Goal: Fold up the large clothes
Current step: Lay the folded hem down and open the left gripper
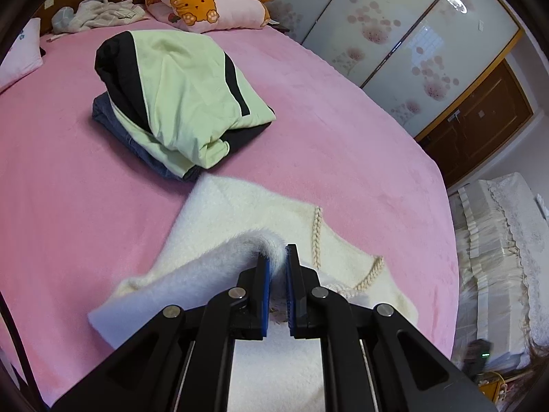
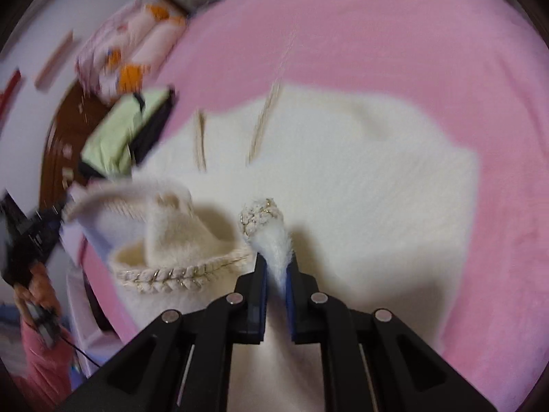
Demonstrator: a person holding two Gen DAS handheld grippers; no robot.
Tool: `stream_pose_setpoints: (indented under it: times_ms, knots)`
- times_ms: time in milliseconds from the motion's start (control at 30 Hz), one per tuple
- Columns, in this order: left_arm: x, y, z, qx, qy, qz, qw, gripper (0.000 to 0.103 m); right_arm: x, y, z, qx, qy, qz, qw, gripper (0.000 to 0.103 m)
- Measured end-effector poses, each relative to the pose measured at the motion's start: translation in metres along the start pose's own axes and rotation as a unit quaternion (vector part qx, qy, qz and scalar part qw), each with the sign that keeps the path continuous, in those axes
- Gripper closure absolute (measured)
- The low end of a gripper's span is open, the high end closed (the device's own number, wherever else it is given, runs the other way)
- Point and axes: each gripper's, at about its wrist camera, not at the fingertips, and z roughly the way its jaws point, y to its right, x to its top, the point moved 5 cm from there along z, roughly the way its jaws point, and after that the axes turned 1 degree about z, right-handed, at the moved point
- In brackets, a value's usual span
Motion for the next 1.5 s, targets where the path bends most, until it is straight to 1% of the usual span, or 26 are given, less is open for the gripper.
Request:
stream_pose_setpoints:
  times_ms: [33,133,200,267,367,467,500,567,633,667,767,800,867,900,933,1000,1033,1067,1100,1133,1200,1300,1400,1433,1467,1500]
  knots:
    - [0.003,-0.001,0.003,0.002,0.0,-0.001,1.0,0.098,0.012,0.006,-0.017,0.001,0.04,0.011,0.999,0.095]
    - [0.019,-0.004,0.011,0.016,0.014,-0.001,0.9998,0.098,0.04,0.02,-0.051,-0.012,0.122,0.018,0.992,0.095]
    - [0.034,-0.006,0.015,0.015,0.03,-0.009,0.9994,0.098,0.054,0.033,-0.062,-0.018,0.148,0.029,0.988,0.095]
    - [0.051,-0.006,0.021,-0.002,0.039,-0.021,0.999,0.098,0.062,0.042,-0.067,-0.028,0.166,0.028,0.985,0.095]
    - [0.075,0.0,0.044,-0.017,0.035,-0.023,0.999,0.098,0.071,0.053,-0.065,-0.05,0.179,0.034,0.982,0.095]
    - [0.088,0.005,0.082,-0.004,0.013,-0.016,0.9998,0.098,0.078,0.067,-0.056,-0.071,0.188,0.056,0.978,0.095]
    - [0.089,0.005,0.093,0.006,0.006,-0.012,0.9999,0.098,0.08,0.071,-0.05,-0.084,0.187,0.059,0.977,0.095]
    - [0.088,0.006,0.113,0.044,0.001,0.016,0.9989,0.098,0.083,0.083,-0.041,-0.106,0.18,0.072,0.975,0.094]
    - [0.082,0.006,0.129,0.091,0.001,0.054,0.9944,0.097,0.085,0.089,-0.027,-0.116,0.168,0.105,0.973,0.094]
    - [0.078,0.006,0.136,0.113,-0.001,0.07,0.9911,0.097,0.082,0.095,-0.027,-0.118,0.161,0.125,0.972,0.091]
    - [0.07,0.01,0.142,0.142,-0.006,0.102,0.9845,0.095,0.081,0.101,-0.026,-0.127,0.159,0.163,0.965,0.089]
    - [0.068,0.011,0.142,0.15,-0.007,0.111,0.9824,0.095,0.08,0.1,-0.029,-0.136,0.163,0.168,0.963,0.087]
    - [0.065,0.018,0.139,0.159,-0.012,0.133,0.9783,0.091,0.079,0.088,-0.034,-0.166,0.18,0.165,0.955,0.074]
    - [0.065,0.02,0.138,0.159,-0.014,0.141,0.9771,0.089,0.08,0.081,-0.038,-0.183,0.192,0.155,0.952,0.07]
    - [0.063,0.024,0.136,0.159,-0.018,0.151,0.9755,0.087,0.08,0.075,-0.044,-0.198,0.203,0.142,0.948,0.064]
    - [0.06,0.03,0.131,0.165,-0.022,0.167,0.9719,0.085,0.081,0.06,-0.054,-0.216,0.218,0.116,0.945,0.06]
    - [0.058,0.034,0.127,0.171,-0.018,0.177,0.9691,0.074,0.08,0.052,-0.056,-0.216,0.219,0.104,0.946,0.06]
    - [0.056,0.037,0.123,0.172,-0.014,0.187,0.9671,0.059,0.077,0.043,-0.056,-0.212,0.215,0.093,0.949,0.06]
    - [0.053,0.042,0.117,0.17,-0.009,0.198,0.9652,0.051,0.075,0.035,-0.055,-0.203,0.209,0.085,0.953,0.06]
    - [0.05,0.046,0.11,0.166,-0.001,0.211,0.9633,0.048,0.071,0.025,-0.051,-0.191,0.202,0.077,0.957,0.06]
    - [0.042,0.054,0.099,0.161,0.001,0.232,0.9592,0.048,0.059,0.004,-0.039,-0.166,0.185,0.061,0.967,0.06]
    - [0.035,0.057,0.091,0.16,-0.012,0.248,0.9554,0.048,0.042,-0.029,-0.012,-0.129,0.155,0.046,0.978,0.06]
    - [0.031,0.05,0.087,0.151,-0.027,0.244,0.9576,0.048,0.02,-0.055,0.017,-0.098,0.128,0.041,0.986,0.061]
    - [0.031,0.047,0.088,0.148,-0.032,0.242,0.9584,0.048,0.013,-0.062,0.025,-0.088,0.121,0.045,0.988,0.065]
    - [0.031,0.044,0.087,0.146,-0.037,0.238,0.9596,0.048,0.006,-0.069,0.034,-0.078,0.114,0.049,0.989,0.074]
    - [0.03,0.04,0.084,0.139,-0.042,0.232,0.9618,0.048,0.0,-0.075,0.042,-0.068,0.106,0.053,0.991,0.079]
